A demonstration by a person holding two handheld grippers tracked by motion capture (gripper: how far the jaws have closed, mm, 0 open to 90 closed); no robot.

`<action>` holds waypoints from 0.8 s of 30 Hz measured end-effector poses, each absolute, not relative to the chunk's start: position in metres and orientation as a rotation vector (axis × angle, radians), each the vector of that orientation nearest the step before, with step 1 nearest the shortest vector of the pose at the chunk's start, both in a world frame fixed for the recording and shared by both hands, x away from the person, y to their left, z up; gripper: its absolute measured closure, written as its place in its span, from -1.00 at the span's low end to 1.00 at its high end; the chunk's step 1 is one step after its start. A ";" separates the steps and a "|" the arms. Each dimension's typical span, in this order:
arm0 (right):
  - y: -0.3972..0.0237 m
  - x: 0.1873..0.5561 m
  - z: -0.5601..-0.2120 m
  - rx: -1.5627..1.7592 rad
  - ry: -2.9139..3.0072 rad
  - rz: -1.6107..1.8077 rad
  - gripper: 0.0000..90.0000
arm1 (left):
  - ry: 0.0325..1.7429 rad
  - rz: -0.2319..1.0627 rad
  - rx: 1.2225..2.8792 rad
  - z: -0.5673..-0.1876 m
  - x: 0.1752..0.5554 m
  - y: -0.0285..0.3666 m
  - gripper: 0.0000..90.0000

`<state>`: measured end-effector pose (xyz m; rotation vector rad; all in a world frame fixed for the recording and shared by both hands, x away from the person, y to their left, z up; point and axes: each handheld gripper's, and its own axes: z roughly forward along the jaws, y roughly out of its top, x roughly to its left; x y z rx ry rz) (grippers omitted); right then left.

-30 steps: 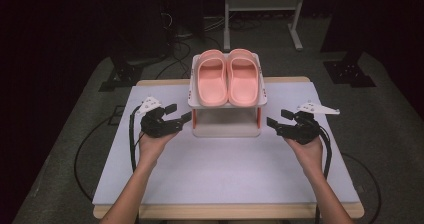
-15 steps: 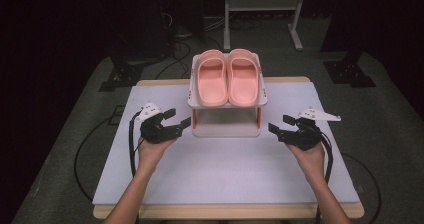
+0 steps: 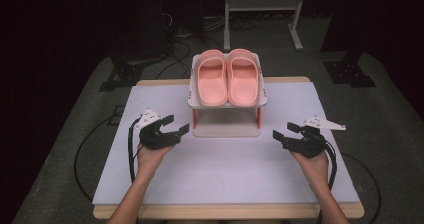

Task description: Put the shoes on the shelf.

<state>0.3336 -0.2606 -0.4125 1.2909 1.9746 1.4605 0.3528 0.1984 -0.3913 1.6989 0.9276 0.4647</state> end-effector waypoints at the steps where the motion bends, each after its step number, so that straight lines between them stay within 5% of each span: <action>1: -0.261 0.333 -0.414 1.288 1.976 1.459 -0.41 | 0.927 0.464 1.700 -0.392 0.352 0.199 -0.48; 24: -0.276 0.306 -0.443 1.328 1.989 1.450 -0.43 | 0.922 0.439 1.677 -0.411 0.331 0.205 -0.55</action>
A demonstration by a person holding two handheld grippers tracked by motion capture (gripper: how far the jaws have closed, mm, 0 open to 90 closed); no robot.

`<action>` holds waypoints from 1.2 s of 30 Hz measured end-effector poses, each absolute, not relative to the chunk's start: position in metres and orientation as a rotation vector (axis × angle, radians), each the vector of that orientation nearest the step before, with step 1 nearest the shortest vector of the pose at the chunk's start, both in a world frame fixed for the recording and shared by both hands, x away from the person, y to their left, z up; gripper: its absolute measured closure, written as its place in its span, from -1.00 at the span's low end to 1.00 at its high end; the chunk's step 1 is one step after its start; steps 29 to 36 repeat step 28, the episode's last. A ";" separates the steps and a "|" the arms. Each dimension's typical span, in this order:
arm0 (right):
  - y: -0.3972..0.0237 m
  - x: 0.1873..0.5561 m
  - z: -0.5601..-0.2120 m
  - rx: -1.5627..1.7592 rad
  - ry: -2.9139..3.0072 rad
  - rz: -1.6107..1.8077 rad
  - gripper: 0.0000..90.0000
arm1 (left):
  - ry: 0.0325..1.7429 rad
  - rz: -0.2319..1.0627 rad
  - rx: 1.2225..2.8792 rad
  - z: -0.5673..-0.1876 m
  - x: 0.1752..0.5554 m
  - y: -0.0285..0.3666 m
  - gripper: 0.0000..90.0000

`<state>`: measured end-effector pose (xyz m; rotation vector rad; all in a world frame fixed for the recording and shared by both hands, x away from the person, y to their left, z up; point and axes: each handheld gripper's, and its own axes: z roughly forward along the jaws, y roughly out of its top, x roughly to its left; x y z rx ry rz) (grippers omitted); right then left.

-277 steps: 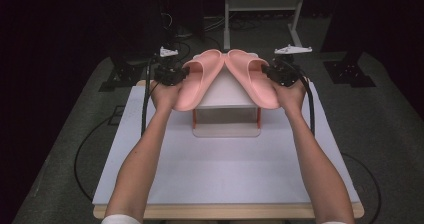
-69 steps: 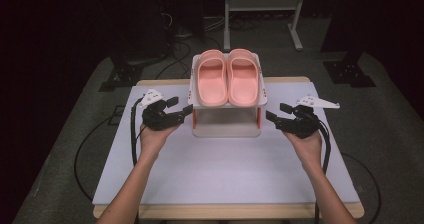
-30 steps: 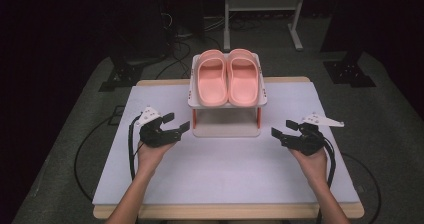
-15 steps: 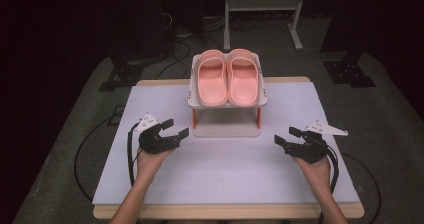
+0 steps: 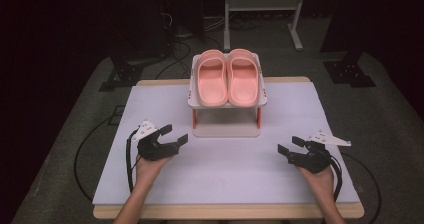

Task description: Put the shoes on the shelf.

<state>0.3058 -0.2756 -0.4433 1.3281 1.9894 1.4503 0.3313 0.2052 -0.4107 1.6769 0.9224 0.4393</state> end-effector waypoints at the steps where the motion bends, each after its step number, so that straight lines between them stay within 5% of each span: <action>1: -0.276 0.305 -0.445 1.335 1.991 1.445 -0.43 | 0.923 0.439 1.678 -0.411 0.331 0.205 -0.55; 36: -0.284 0.267 -0.463 1.303 1.976 1.415 -0.49 | 0.918 0.425 1.689 -0.442 0.294 0.206 -0.61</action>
